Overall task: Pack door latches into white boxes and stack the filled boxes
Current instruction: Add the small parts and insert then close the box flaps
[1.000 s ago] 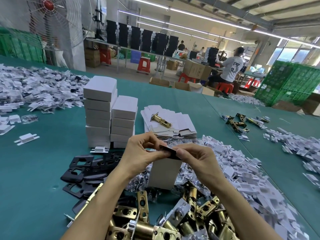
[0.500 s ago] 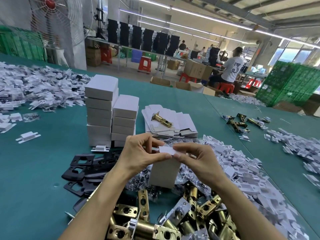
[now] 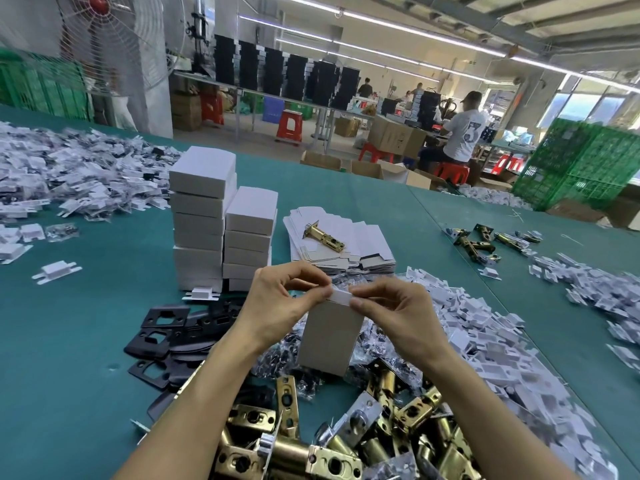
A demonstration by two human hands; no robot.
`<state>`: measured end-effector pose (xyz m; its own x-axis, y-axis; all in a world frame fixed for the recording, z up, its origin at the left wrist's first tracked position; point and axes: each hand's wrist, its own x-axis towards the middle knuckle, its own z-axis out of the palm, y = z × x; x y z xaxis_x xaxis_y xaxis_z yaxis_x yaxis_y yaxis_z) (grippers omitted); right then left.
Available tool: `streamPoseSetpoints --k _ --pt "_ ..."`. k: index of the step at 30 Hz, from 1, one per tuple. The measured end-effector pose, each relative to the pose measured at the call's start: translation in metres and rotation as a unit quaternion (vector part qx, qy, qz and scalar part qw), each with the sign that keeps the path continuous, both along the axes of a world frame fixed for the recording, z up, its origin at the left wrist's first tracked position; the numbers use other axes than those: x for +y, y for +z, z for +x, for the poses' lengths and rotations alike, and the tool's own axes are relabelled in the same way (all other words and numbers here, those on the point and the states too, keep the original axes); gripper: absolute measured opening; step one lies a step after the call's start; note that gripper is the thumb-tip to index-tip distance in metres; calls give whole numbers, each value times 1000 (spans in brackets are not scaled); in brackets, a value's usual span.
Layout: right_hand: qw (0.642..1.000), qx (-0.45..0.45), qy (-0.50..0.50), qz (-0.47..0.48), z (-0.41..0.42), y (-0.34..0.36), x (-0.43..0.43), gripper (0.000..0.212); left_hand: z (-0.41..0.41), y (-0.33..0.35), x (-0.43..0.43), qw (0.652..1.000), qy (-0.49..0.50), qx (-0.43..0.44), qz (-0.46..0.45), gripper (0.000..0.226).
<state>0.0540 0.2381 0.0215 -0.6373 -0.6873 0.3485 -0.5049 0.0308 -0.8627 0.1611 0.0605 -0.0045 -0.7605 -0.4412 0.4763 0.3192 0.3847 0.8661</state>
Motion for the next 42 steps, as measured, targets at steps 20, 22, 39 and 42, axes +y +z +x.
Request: streamPoseSetpoints --k 20,22,39,42 --pt "989 75 33 120 -1 13 9 20 9 5 -13 992 -93 -70 42 18" --pt "987 97 19 128 1 12 10 17 9 6 -13 993 -96 -73 12 21" --pt "953 250 -100 141 17 11 -8 10 3 3 11 972 -58 -200 -104 65" --pt "935 285 -130 165 21 13 -12 13 4 2 9 970 -65 -213 -102 75"
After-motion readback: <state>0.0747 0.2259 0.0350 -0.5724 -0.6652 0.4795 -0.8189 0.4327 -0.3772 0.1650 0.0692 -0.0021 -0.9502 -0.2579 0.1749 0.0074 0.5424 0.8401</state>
